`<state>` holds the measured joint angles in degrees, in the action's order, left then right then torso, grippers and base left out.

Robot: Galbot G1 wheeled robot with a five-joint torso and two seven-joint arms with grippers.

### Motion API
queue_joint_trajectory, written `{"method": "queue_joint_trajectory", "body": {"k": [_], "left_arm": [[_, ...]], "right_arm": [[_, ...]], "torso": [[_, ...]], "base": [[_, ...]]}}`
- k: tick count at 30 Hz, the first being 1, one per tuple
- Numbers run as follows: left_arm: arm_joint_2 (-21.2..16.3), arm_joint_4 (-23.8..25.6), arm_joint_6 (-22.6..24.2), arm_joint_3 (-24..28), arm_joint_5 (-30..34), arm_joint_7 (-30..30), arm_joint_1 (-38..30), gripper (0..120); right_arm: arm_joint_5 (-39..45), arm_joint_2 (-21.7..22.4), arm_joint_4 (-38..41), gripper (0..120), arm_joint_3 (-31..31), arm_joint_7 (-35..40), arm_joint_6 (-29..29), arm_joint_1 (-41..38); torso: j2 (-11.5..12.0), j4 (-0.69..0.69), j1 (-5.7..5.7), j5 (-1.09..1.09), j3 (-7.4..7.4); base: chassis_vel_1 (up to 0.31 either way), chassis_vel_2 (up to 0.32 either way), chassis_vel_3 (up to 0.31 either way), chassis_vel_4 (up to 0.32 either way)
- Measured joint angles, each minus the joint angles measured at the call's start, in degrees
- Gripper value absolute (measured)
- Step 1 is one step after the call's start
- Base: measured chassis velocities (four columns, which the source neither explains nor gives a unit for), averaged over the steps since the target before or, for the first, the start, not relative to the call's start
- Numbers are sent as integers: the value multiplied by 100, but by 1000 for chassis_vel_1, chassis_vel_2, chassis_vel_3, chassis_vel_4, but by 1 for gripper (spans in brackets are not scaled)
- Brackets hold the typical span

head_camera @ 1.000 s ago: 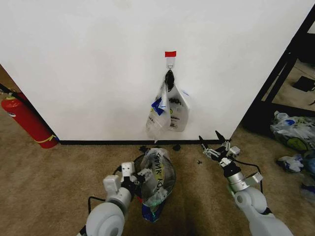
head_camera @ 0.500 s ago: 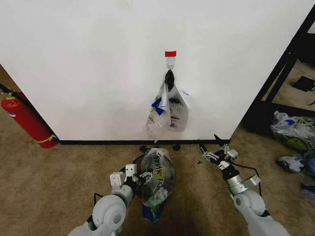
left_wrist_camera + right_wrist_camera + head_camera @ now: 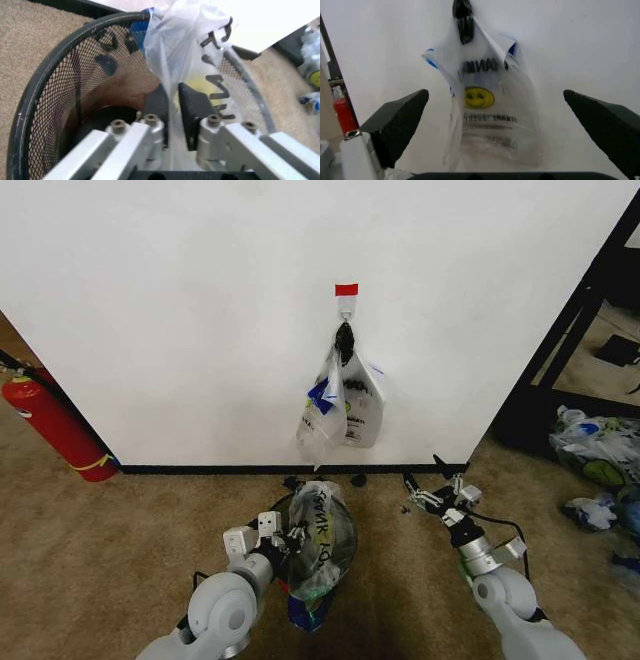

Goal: Pick up the garbage bag from the wall and place it over the trash bin.

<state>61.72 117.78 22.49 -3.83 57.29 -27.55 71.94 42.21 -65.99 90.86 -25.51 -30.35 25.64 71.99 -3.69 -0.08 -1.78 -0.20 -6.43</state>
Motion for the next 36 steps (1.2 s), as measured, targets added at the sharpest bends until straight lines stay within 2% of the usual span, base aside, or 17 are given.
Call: {"method": "queue_joint_trajectory", "body": {"k": [2, 9, 23, 36], "left_arm": [[-19, 76, -10, -59, 81, 23, 50, 0], [-154, 270, -88, -219, 79, 155, 188, 0], [-438, 385, -82, -406, -831, 132, 365, 0], [-616, 250, -107, -774, -950, 233, 417, 0]], "right_arm": [[-15, -13, -36, 100, 16, 0, 10, -2], [-37, -67, -196, 100, 71, 0, 38, -51], [0, -79, -378, 100, 77, -60, 90, -29], [665, -80, -828, 100, 111, -1062, -226, -113]], "torso": [[0, 0, 0, 0, 0], [0, 0, 0, 1, 0], [0, 0, 0, 0, 0], [0, 0, 0, 0, 0]], "base": [[0, 0, 0, 0], [0, 0, 0, 0], [0, 0, 0, 0], [0, 0, 0, 0]]}}
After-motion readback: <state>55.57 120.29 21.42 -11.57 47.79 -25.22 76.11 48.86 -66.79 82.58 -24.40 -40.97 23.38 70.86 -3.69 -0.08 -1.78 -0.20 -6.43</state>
